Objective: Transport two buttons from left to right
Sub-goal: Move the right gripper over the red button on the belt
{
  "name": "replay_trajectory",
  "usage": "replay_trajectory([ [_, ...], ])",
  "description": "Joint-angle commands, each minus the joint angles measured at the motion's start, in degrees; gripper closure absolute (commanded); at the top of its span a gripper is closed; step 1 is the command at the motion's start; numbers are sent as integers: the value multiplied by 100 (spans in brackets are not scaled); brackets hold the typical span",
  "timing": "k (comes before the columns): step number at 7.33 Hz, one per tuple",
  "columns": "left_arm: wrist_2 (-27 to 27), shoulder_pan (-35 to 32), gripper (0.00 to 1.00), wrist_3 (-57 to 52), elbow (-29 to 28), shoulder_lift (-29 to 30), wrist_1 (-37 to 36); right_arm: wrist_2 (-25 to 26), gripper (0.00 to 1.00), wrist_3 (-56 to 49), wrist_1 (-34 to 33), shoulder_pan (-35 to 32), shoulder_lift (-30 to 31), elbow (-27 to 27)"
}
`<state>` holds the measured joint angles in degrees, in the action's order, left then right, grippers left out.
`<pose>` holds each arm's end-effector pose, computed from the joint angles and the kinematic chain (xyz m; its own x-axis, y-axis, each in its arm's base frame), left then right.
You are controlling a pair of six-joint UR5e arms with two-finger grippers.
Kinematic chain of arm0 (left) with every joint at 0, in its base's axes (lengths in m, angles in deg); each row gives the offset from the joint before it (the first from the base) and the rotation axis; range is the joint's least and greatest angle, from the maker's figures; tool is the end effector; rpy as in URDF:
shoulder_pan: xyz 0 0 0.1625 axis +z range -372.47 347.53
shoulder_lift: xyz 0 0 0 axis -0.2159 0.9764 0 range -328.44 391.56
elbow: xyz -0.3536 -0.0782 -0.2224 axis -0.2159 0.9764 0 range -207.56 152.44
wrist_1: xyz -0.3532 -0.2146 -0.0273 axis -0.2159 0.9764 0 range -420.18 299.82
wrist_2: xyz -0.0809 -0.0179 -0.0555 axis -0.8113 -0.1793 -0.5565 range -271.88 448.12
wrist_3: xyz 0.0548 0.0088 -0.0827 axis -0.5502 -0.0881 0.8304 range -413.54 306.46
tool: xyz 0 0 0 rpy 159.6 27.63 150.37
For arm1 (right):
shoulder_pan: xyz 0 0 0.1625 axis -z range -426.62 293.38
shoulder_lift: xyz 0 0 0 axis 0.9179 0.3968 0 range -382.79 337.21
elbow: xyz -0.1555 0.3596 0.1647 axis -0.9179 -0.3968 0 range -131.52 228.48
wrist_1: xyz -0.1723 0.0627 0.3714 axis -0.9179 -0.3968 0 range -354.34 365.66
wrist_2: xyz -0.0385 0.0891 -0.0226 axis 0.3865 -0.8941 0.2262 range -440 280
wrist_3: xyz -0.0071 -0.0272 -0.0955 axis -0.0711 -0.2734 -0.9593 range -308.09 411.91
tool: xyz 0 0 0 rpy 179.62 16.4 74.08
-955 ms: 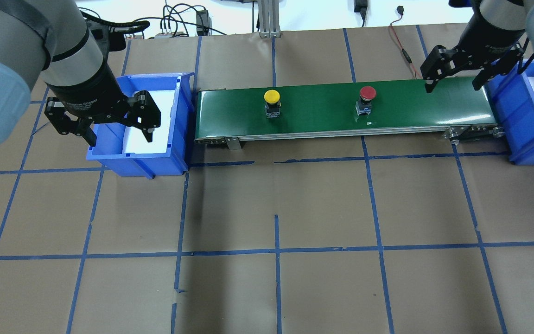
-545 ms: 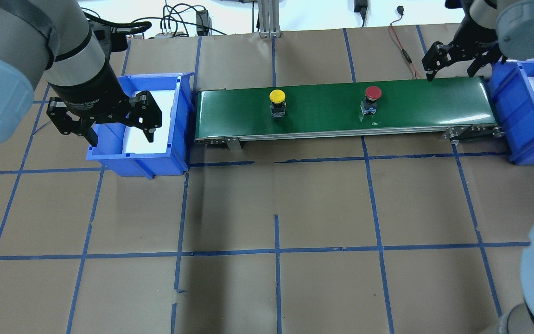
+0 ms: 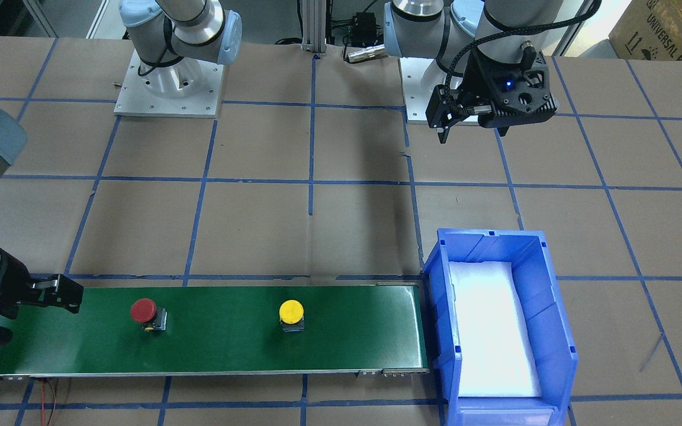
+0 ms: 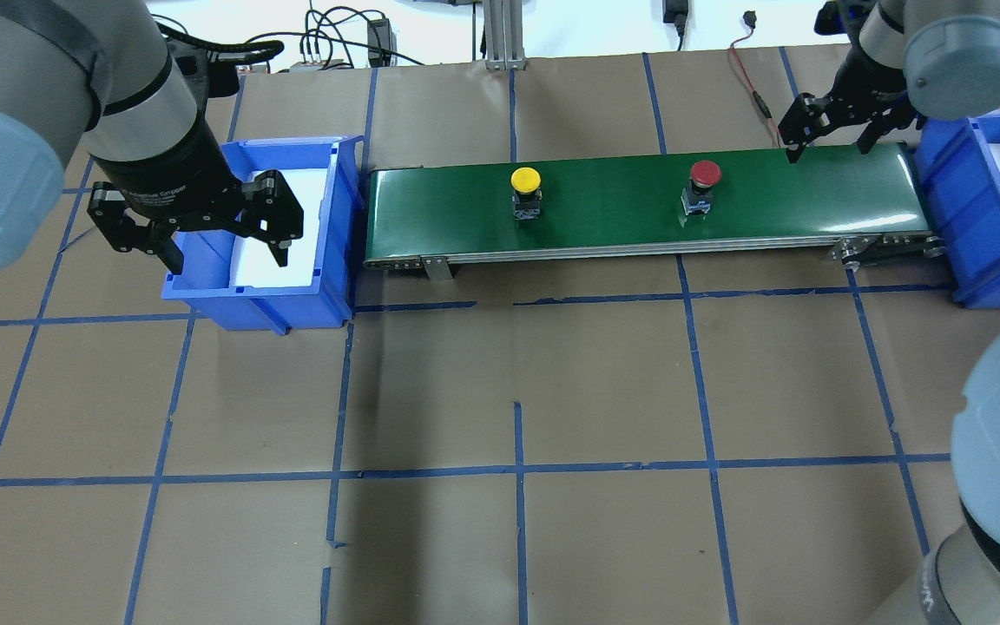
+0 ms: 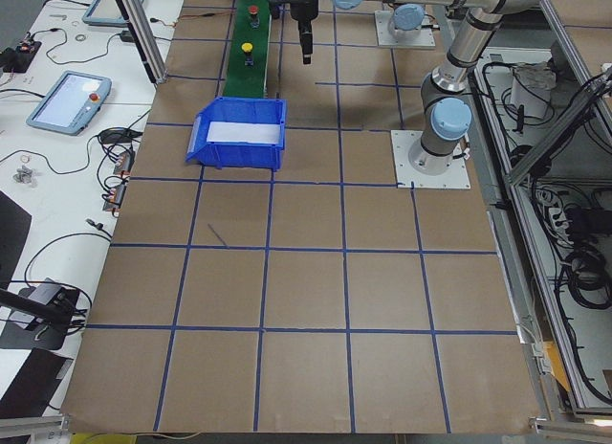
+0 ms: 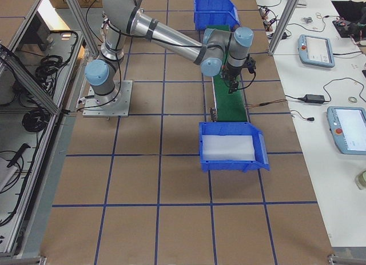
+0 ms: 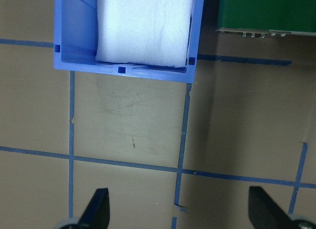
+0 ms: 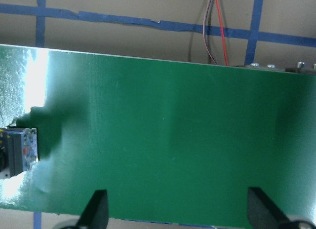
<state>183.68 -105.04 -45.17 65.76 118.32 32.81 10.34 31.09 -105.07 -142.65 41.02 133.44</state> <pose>-0.1443 -0.4564 0.4819 -0.9900 -0.0961 -0.1035 -0.1005 0.9942 0.0391 -0.0287 -0.6649 0.3021 -0.9929 -0.1192 0.0029 -0.1192 0.9928 0.0090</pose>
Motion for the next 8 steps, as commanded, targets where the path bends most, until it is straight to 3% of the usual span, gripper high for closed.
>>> replay_trajectory([
  [1,-2,-6,0,-2,2,7,0,-112,0,-10,-1,0,8,37],
  [8,-2,-6,0,-2,2,7,0,-280,0,489,7,-175,227,-121],
])
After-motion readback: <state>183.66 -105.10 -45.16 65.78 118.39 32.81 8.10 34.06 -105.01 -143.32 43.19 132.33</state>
